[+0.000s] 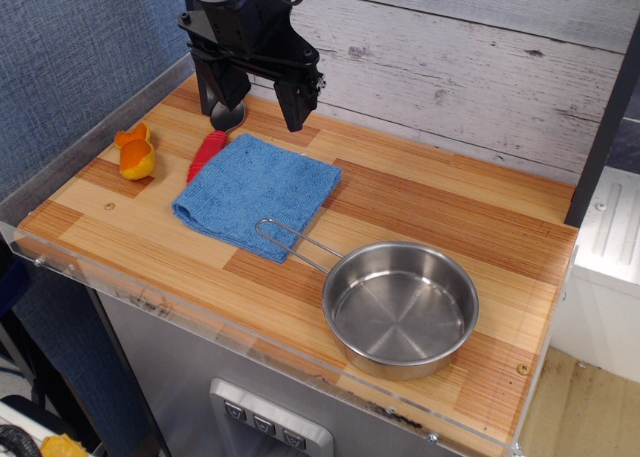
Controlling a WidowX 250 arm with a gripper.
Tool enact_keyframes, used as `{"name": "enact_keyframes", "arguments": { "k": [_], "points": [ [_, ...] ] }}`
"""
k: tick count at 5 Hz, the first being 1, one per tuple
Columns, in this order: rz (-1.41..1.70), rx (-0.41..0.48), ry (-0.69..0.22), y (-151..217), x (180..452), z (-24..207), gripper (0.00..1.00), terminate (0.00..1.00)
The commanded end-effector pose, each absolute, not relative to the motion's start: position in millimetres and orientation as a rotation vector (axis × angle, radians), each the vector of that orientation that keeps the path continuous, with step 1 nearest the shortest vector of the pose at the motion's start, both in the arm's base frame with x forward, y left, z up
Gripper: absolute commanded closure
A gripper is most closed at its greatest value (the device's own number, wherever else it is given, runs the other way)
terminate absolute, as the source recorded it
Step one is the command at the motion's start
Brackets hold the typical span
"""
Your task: Move blue cloth to the right above pot
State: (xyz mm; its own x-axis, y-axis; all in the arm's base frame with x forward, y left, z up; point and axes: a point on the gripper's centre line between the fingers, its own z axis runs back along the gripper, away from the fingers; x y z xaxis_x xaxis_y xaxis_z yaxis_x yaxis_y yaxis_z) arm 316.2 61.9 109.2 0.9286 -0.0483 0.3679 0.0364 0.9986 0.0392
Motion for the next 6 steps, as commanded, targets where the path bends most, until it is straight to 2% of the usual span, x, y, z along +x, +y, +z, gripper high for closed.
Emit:
{"name": "enact_keyframes", "arguments": {
  "k": [1,2,4,6],
  "points": [
    [-0.043,0.032,-0.378,61.9,316.2,109.2,0.0,0.0],
    [0.055,0.029,-0.331,79.8,311.6,91.0,0.0,0.0],
    [0.103,0.046,-0.241,103.0,319.8,61.3,0.0,0.0],
    [0.093,0.025,-0.199,101.6,329.6,26.2,0.0,0.0]
  ]
}}
